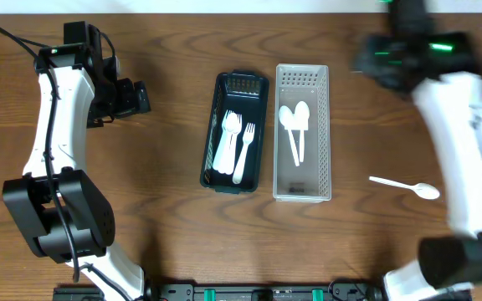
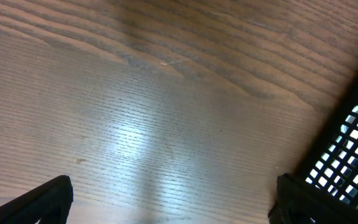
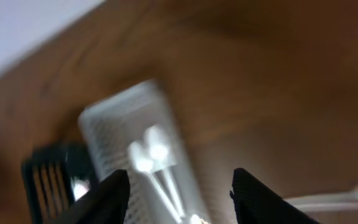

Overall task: Pack container
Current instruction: 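Carry the third white spoon into the grey basket and release, then move the right gripper to the last white spoon and grasp it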

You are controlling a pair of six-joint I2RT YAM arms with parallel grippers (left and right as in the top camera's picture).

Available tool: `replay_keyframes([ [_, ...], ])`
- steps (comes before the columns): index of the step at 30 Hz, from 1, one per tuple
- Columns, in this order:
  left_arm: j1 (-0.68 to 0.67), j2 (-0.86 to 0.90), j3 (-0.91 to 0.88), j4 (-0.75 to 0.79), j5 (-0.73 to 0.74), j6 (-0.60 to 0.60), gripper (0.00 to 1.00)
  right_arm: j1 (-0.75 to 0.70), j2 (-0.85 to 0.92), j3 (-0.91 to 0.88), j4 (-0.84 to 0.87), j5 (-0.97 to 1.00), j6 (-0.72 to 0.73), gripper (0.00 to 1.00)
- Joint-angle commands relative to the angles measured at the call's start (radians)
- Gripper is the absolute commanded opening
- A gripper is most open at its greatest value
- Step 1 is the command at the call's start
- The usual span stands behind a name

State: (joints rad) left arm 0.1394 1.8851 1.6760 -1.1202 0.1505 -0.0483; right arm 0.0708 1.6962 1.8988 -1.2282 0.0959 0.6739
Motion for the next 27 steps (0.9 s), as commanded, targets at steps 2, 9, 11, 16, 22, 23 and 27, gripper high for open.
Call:
replay_keyframes([
  [2,-0.001,0.006,-0.004,-0.005,-0.005,0.010,0.98,-0.205,-0.017,-0.013,-0.169,0.038,0.338,0.47],
  [9,-0.001,0.006,-0.004,-0.005,-0.005,0.010,0.98,-0.425,-0.017,-0.173,-0.293,-0.085,0.571,0.81],
  [11,-0.001,0.006,-0.004,-0.005,-0.005,0.010,0.98,-0.433,-0.017,-0.263,-0.248,-0.105,0.570,0.82],
  [16,-0.001,0.006,-0.004,-0.009,-0.005,0.010,0.98,-0.430,-0.016,-0.535,-0.022,-0.216,0.602,0.87],
  [22,0.000,0.006,-0.004,-0.023,-0.005,0.010,0.98,-0.430,-0.016,-0.789,0.209,-0.234,0.680,0.80],
  [23,0.000,0.006,-0.004,-0.022,-0.005,0.010,0.98,-0.430,-0.016,-0.811,0.231,-0.232,0.680,0.80],
  [27,-0.001,0.006,-0.004,-0.023,-0.005,0.010,0.98,-0.430,-0.016,-0.861,0.283,-0.196,0.680,0.80],
])
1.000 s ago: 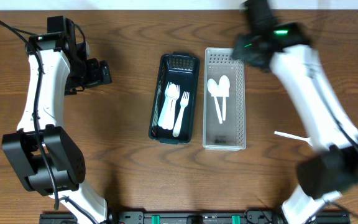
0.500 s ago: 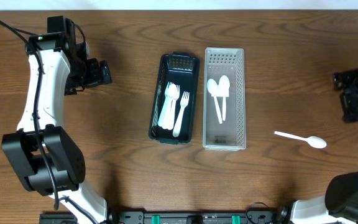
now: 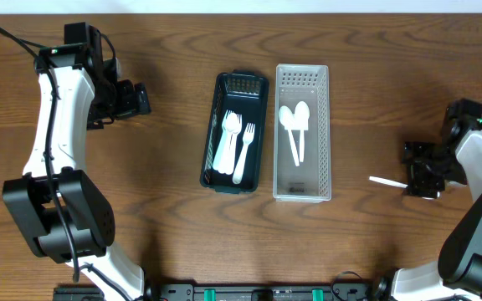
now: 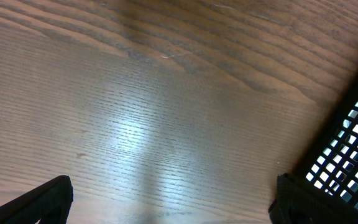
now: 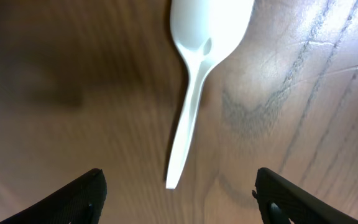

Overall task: Pack container
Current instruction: 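Move the right gripper to the last white spoon and grasp it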

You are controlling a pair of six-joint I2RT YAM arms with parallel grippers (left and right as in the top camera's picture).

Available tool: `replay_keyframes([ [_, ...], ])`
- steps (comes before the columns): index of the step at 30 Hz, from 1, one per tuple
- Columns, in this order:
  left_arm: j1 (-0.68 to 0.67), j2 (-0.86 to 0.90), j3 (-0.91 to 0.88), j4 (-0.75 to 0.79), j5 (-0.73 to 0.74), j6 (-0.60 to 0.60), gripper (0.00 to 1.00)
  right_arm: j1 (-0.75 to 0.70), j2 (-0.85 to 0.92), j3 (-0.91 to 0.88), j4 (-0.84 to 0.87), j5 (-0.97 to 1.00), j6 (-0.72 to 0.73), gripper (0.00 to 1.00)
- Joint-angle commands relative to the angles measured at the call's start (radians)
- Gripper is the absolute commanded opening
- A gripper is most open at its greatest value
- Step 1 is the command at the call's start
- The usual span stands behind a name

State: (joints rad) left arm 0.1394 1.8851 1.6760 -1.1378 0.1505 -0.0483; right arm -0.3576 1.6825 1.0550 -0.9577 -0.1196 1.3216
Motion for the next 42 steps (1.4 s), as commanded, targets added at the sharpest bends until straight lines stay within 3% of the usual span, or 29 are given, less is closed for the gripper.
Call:
replay_keyframes([
  [1,-0.001,0.006,-0.004,-0.006,-0.005,0.010,0.98,-0.002,-0.003,-0.019,0.013,0.042,0.032,0.80],
  [10,-0.001,0.006,-0.004,-0.006,-0.005,0.010,0.98,-0.001,-0.002,-0.023,0.026,0.225,0.012,0.80],
  [22,-0.001,0.006,-0.004,-0.006,-0.005,0.010,0.98,0.002,0.032,-0.050,0.080,0.236,0.008,0.80],
  [35,-0.001,0.006,-0.004,-0.006,-0.005,0.010,0.98,0.005,0.039,-0.178,0.281,0.227,0.009,0.79],
  [39,-0.001,0.006,-0.004,-0.006,-0.005,0.010,0.98,0.005,0.039,-0.206,0.315,0.227,0.009,0.77],
  [42,-0.001,0.006,-0.004,-0.006,-0.005,0.010,0.98,0.005,0.039,-0.215,0.313,0.219,0.008,0.67],
])
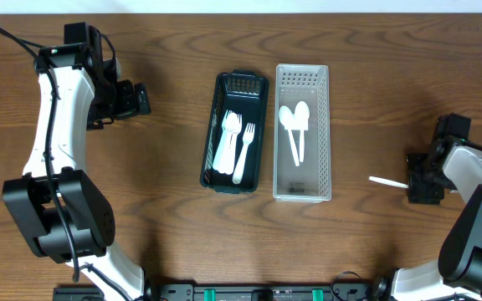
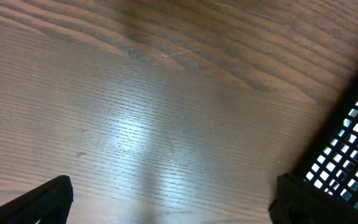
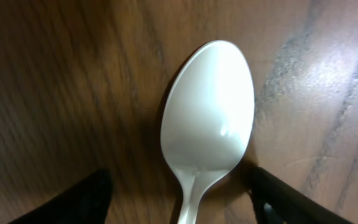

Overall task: Pack container
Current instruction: 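Move the right gripper to the last white spoon and grasp it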

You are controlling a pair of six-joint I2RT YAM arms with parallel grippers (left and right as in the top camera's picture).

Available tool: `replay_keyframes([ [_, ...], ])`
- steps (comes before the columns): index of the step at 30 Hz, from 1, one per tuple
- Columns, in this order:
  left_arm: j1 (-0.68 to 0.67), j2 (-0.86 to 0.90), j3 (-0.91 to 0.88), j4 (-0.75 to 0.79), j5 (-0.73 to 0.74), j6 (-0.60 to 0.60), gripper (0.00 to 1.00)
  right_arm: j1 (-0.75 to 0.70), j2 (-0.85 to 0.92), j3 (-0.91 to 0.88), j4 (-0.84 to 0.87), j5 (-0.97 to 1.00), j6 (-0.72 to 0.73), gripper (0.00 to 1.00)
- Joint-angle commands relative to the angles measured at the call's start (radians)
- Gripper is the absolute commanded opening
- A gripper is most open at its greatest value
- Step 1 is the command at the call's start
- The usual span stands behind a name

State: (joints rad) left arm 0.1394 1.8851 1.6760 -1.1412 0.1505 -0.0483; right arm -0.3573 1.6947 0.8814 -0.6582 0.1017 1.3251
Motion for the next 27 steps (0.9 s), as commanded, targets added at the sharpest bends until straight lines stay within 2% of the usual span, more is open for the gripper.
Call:
replay_keyframes([
  [1,-0.001,0.006,-0.004,-0.003,-0.005,0.010,0.98,0.005,0.027,-0.042,0.007,-0.006,0.005,0.62],
  [4,-0.001,0.006,-0.004,-0.003,-0.005,0.010,0.98,0.005,0.027,-0.042,0.000,-0.029,0.005,0.55],
  [8,-0.001,0.006,-0.004,-0.003,-0.005,0.010,0.98,0.005,0.027,-0.042,-0.023,-0.057,0.005,0.52],
  [17,-0.001,0.006,-0.004,-0.003,-0.005,0.010,0.98,0.005,0.027,-0.042,-0.093,-0.057,0.005,0.34],
  [27,-0.001,0.006,-0.004,-0.003,-0.005,0.010,0.98,0.005,0.027,-0.042,-0.096,-0.060,0.005,0.25],
])
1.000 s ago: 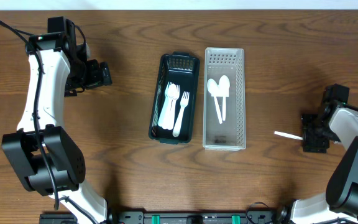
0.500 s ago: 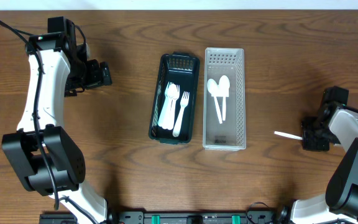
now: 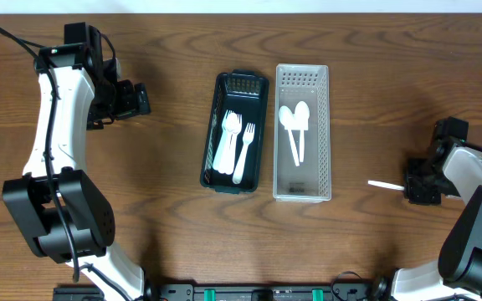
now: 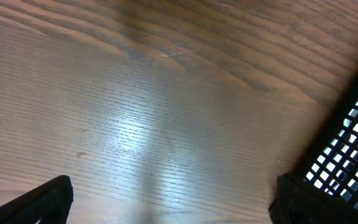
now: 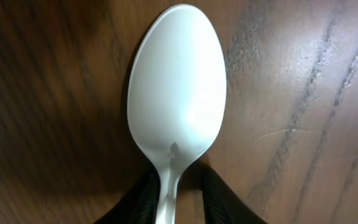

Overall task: Pack container
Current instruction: 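Move the right gripper to the last white spoon and grasp it, then carry the last white spoon into the grey basket and release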

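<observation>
A white plastic spoon (image 5: 176,93) lies on the wooden table at the right, bowl away from the wrist camera; only its handle tip (image 3: 382,184) pokes out from under the arm in the overhead view. My right gripper (image 5: 176,202) is down on it, fingers pinched against the neck just below the bowl. A white slotted container (image 3: 325,125) in the middle holds two spoons (image 3: 295,125). Beside it a black container (image 3: 217,109) holds white forks (image 3: 239,146). My left gripper (image 4: 173,202) hangs open over bare wood, left of the black container.
In the left wrist view the black container's lattice wall (image 4: 353,155) fills the right edge. The wooden table (image 3: 141,209) stretches bare to the left and front of the containers. The table's far edge runs along the top of the overhead view.
My right gripper's fingers, wide apart on either side of the spoon before, have come together on its neck. The left arm has not moved.
My right arm was blurred high near the white container, with the spoon lying alone at the right. Then the gripper stood open over the spoon's handle, then lower around its bowl. Now it is pinched on the neck. The left gripper stayed open throughout.
</observation>
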You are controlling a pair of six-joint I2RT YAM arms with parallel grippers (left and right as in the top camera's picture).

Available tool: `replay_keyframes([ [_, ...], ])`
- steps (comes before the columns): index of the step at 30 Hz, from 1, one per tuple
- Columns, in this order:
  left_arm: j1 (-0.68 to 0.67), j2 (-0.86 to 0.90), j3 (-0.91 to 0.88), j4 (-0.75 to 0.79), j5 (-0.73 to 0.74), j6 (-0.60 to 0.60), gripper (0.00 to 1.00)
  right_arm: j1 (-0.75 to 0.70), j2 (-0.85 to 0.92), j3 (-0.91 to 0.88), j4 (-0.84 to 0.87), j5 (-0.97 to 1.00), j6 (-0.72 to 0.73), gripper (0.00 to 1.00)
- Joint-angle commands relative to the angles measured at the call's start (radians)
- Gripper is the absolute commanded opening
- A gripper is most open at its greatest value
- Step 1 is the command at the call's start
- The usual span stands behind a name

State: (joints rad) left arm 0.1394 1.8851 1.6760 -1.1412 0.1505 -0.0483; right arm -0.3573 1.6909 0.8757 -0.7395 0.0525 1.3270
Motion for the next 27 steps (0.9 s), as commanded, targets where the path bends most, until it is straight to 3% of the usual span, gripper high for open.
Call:
replay_keyframes([
  [1,-0.001,0.006,-0.004,-0.003,-0.005,0.010,0.98,0.005,0.031,-0.036,-0.015,-0.013,0.003,0.24],
  [8,-0.001,0.006,-0.004,-0.003,-0.005,0.010,0.98,0.005,0.031,-0.036,-0.016,-0.031,0.002,0.21],
  [18,-0.001,0.006,-0.004,-0.003,-0.005,0.010,0.98,0.005,0.029,-0.033,-0.014,-0.060,-0.047,0.01],
  [27,-0.001,0.006,-0.004,-0.003,-0.005,0.010,0.98,0.034,-0.002,0.090,-0.041,-0.068,-0.241,0.01],
])
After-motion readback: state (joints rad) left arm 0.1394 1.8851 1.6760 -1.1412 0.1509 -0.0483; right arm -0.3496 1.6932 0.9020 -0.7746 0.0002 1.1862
